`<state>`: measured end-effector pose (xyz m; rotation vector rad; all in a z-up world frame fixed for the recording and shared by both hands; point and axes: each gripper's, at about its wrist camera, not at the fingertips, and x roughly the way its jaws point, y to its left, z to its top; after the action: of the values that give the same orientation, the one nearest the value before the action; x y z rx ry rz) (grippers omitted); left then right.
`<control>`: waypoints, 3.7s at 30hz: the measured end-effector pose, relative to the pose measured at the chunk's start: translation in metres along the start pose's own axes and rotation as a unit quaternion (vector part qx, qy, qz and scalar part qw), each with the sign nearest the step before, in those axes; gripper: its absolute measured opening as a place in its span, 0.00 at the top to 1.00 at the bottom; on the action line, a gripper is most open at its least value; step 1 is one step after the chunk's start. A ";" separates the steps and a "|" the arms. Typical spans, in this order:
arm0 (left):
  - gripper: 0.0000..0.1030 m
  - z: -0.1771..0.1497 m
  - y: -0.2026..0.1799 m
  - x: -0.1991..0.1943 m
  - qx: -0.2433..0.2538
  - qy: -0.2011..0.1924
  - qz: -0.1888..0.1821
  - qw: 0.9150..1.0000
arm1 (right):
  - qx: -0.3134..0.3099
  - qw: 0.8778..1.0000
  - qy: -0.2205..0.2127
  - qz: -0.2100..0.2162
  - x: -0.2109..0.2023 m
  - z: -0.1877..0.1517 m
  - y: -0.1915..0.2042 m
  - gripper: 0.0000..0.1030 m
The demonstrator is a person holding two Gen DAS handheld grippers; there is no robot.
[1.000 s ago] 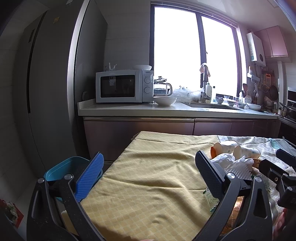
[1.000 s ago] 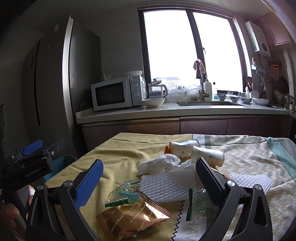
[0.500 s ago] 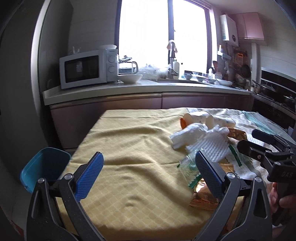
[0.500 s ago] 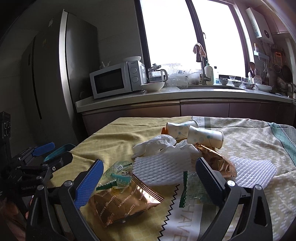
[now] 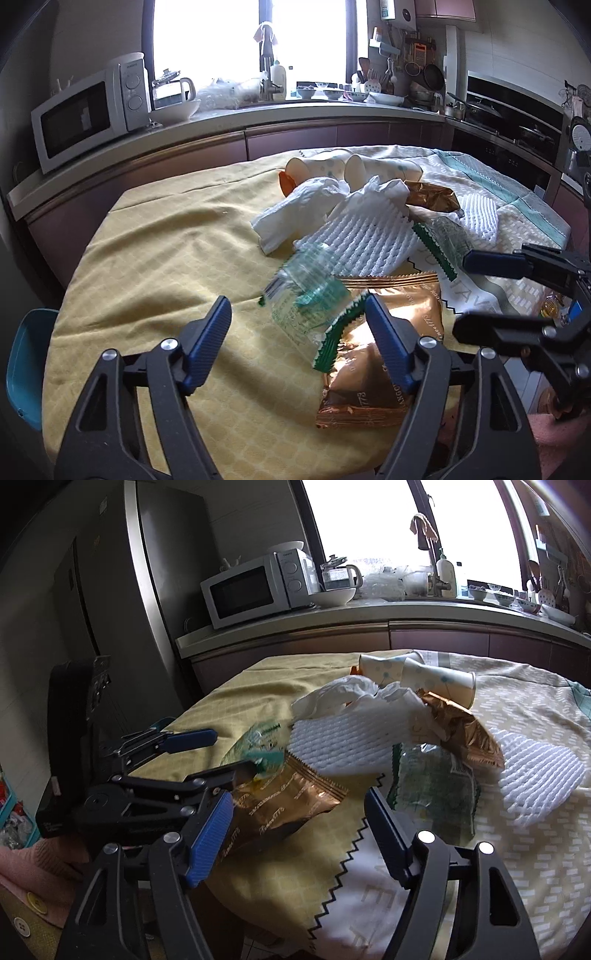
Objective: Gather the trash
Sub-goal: 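Grasp the clear plastic bag with the left tool while the right tool grasps the brown snack wrapper, then carry the bag with the left tool while the right tool carries the wrapper to the teal bin, then open the left tool over the teal bin while the right tool opens too, then move both open tools back over the trash on the table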
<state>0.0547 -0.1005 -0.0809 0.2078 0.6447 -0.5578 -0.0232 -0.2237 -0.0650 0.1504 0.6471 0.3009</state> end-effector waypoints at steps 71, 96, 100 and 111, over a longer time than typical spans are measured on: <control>0.71 -0.086 0.340 -0.091 -0.248 0.015 0.252 0.935 | -0.023 0.943 0.099 0.316 0.245 0.149 0.202 0.98; 0.53 -0.100 0.364 -0.064 -0.273 0.033 0.252 0.928 | -0.039 0.953 0.183 0.239 0.299 0.126 0.229 0.84; 0.47 -0.084 0.346 -0.082 -0.253 0.002 0.250 0.935 | -0.048 0.956 0.152 0.246 0.274 0.135 0.220 0.73; 0.41 -0.053 0.283 -0.109 -0.205 -0.050 0.196 0.958 | -0.051 0.968 0.077 0.233 0.182 0.139 0.158 0.59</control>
<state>0.1119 0.2000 -0.0509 -0.0836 0.5862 -0.0451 0.1632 -0.0218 -0.0224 0.1809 0.7441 0.8052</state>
